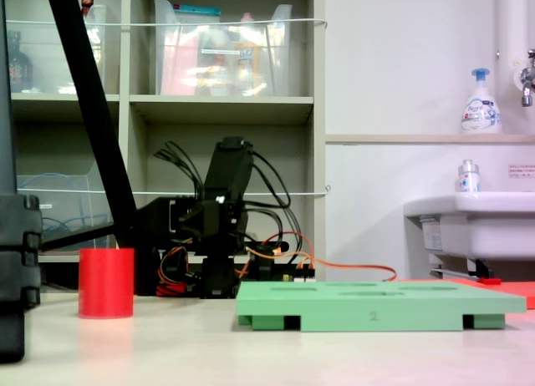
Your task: Put the cylinder block into the corresponding hole
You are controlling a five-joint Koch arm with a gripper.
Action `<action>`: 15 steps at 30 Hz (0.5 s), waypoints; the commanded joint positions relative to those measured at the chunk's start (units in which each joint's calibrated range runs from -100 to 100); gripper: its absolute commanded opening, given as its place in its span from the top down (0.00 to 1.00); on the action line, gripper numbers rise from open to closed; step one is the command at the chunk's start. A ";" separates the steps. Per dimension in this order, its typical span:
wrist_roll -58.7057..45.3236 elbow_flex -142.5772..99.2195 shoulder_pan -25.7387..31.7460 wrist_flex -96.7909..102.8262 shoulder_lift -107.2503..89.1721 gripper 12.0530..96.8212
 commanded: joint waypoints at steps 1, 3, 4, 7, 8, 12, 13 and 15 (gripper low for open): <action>-0.20 -0.98 -0.10 6.51 -0.55 0.20; -0.15 -0.98 -0.73 8.82 -0.27 0.20; -0.15 -0.98 -0.93 11.33 4.34 0.20; -0.15 0.62 -1.76 26.45 26.41 0.20; -0.10 1.71 -2.05 33.67 36.32 0.20; 0.10 7.59 -2.64 48.40 61.18 0.20; 0.10 8.99 -2.64 48.40 63.00 0.20; 0.10 11.98 -2.64 48.50 67.19 0.20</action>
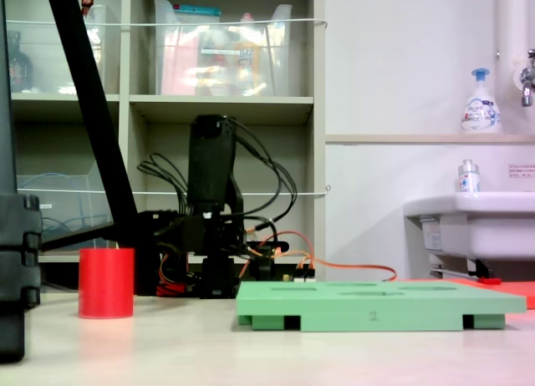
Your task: Put the cylinder block into the corresponding hole
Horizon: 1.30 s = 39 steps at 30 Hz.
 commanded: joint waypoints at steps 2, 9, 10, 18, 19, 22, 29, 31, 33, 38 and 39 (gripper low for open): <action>0.10 5.57 -0.05 6.21 6.69 0.20; 0.15 17.34 0.05 6.30 23.17 0.20; 0.20 18.93 0.05 6.30 25.40 0.20; 0.24 26.51 0.00 6.40 37.00 0.20; 0.24 27.11 0.00 6.40 38.25 0.20; 0.29 28.50 0.15 6.49 40.21 0.20; 0.39 29.60 0.20 6.88 43.00 0.20; 0.39 29.60 0.24 7.46 43.56 0.23; 0.39 29.60 0.29 8.13 43.56 0.31; 0.39 29.40 0.44 8.52 43.56 0.48; 0.39 29.20 0.44 8.52 43.56 0.51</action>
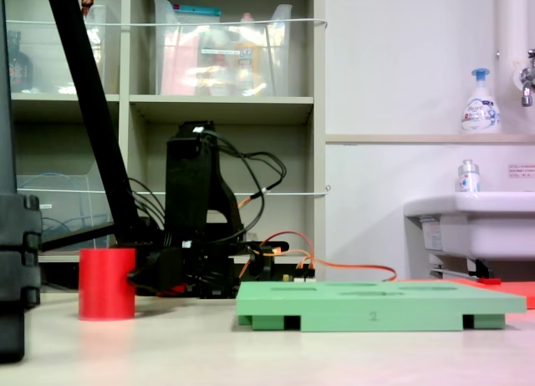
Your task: Put the cylinder block into the corresponding hole
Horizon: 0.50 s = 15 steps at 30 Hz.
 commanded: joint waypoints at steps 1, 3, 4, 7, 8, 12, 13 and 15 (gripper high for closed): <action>0.44 0.69 0.05 7.24 -0.35 0.54; 0.44 0.29 0.10 7.24 -0.35 0.57; 0.44 0.09 0.15 7.24 -0.35 0.58; 0.44 -0.61 0.15 7.24 -0.35 0.64; 0.44 -0.81 0.24 7.24 -0.35 0.65; 0.44 -1.21 0.44 7.24 -0.35 0.65; 0.44 -1.21 0.49 7.24 -0.35 0.64; 0.63 -0.81 0.54 7.24 -0.35 0.47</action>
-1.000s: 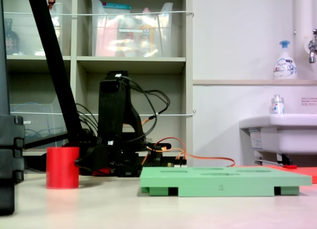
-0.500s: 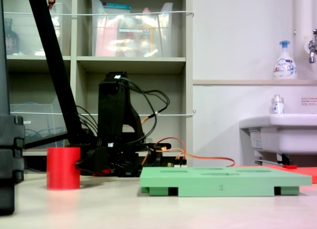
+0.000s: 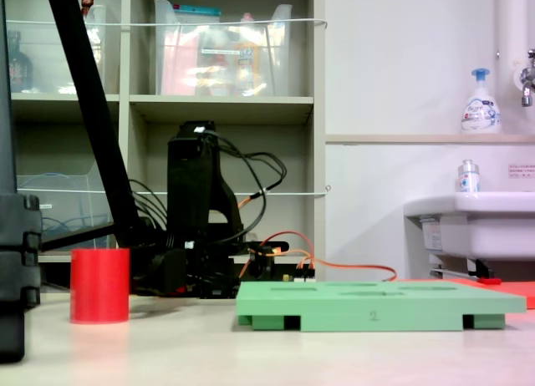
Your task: Put the cylinder block into the corresponding hole
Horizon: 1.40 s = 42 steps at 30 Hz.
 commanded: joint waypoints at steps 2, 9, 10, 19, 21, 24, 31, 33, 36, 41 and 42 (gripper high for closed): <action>1.27 2.05 0.05 7.05 0.07 0.34; 1.86 8.83 0.15 7.05 3.42 0.21; 1.95 10.13 0.29 7.05 4.40 0.21; 3.17 20.80 0.54 7.05 13.75 0.21; 3.52 22.99 0.49 7.05 15.57 0.22; 4.15 24.29 0.44 7.05 16.41 0.22; 4.20 24.09 0.24 5.99 15.71 0.50; 4.25 23.89 0.15 5.80 15.15 0.57; 4.25 21.99 -0.05 5.22 13.33 0.64; 4.30 18.60 -0.20 3.77 9.01 0.71; 4.25 18.30 -0.20 3.68 8.87 0.72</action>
